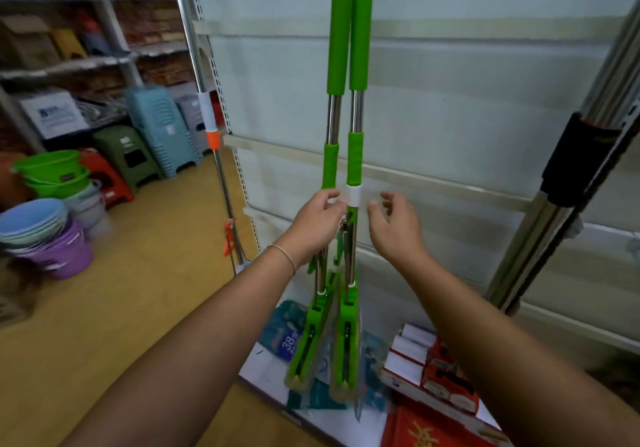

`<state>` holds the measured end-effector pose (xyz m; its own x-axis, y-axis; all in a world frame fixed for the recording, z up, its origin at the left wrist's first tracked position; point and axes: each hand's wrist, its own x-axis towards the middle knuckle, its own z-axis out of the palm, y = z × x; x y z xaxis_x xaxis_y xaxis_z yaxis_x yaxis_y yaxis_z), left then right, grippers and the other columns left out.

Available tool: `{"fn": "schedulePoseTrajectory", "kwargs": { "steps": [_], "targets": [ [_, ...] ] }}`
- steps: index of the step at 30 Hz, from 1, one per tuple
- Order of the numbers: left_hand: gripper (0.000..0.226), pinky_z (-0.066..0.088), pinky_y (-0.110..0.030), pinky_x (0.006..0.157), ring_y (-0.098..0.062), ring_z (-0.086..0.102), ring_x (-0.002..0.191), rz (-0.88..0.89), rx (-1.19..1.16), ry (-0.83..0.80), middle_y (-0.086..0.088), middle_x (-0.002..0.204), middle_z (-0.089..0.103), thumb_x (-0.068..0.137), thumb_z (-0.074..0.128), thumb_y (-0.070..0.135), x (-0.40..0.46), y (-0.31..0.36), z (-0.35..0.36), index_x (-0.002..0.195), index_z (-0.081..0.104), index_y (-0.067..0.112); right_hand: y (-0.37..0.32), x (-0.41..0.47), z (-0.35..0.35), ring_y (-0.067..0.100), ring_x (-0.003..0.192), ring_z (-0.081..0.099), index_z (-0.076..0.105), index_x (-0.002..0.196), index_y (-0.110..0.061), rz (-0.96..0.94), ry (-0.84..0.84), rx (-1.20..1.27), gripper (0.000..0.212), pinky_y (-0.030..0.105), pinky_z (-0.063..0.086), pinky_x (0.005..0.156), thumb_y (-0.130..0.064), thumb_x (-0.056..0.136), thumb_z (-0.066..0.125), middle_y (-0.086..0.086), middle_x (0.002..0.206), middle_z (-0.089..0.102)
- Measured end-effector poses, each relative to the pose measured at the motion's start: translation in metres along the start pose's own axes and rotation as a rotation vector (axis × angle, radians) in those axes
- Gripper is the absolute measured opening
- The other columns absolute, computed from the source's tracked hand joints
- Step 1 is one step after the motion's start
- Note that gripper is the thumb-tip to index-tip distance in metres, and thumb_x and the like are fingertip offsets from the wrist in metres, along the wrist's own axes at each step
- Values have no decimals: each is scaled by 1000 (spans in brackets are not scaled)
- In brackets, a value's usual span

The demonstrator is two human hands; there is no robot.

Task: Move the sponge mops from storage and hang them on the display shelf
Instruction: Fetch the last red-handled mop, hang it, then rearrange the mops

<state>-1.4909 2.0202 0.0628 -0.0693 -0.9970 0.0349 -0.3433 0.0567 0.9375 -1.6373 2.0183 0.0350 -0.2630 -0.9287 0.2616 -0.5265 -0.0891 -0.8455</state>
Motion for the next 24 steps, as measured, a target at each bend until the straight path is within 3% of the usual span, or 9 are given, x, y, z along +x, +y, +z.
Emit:
{"fn": "schedulePoseTrajectory", "kwargs": {
  "steps": [3, 7, 11, 14, 18, 21, 24],
  "targets": [
    [41, 49, -39, 98, -19, 58, 110, -7, -5, -7, -6, 126, 59, 100, 48, 37, 16, -15, -23, 138, 48, 22, -5, 7, 28, 29, 123, 55, 52, 135, -3, 17, -2, -12, 46, 39, 42, 104, -32, 99, 53, 17, 133, 58],
    [39, 48, -28, 77, -8, 58, 85, -19, -29, -23, 3, 104, 60, 99, 49, 29, 44, -41, -54, 137, 49, 20, -3, 16, 65, 29, 122, 57, 52, 136, -6, 106, 27, -39, 48, 41, 45, 104, -36, 97, 55, 15, 133, 60],
    [43, 41, -21, 68, -7, 55, 77, -29, 8, -90, -1, 105, 56, 98, 50, 26, 75, -62, -79, 140, 47, 18, 6, 19, 96, 31, 122, 56, 48, 138, -7, 222, 73, -87, 55, 41, 45, 101, -38, 94, 61, 16, 134, 58],
    [48, 41, -23, 78, -13, 58, 92, -22, 64, -186, -5, 121, 58, 96, 53, 29, 96, -69, -83, 142, 43, 19, 12, 16, 108, 32, 125, 55, 44, 143, -8, 309, 99, -104, 66, 44, 47, 102, -42, 90, 66, 17, 138, 55],
    [60, 42, -30, 88, -25, 53, 122, -35, 101, -310, -10, 144, 46, 94, 58, 31, 115, -78, -64, 148, 34, 21, 24, 12, 119, 31, 130, 51, 39, 146, -8, 393, 144, -140, 76, 45, 44, 106, -46, 87, 68, 17, 143, 51],
    [58, 47, -40, 100, -26, 55, 120, 0, 68, -324, -8, 140, 52, 92, 62, 26, 126, -78, -43, 144, 36, 21, 31, 21, 120, 31, 134, 48, 36, 148, -9, 419, 140, -148, 82, 47, 43, 108, -51, 86, 68, 16, 146, 48],
    [53, 48, -42, 100, -25, 59, 112, 9, 35, -281, -3, 124, 59, 90, 63, 22, 139, -82, -26, 138, 40, 20, 38, 37, 121, 31, 133, 48, 35, 148, -10, 408, 127, -156, 83, 45, 44, 107, -52, 84, 69, 16, 146, 48]
  ]
}}
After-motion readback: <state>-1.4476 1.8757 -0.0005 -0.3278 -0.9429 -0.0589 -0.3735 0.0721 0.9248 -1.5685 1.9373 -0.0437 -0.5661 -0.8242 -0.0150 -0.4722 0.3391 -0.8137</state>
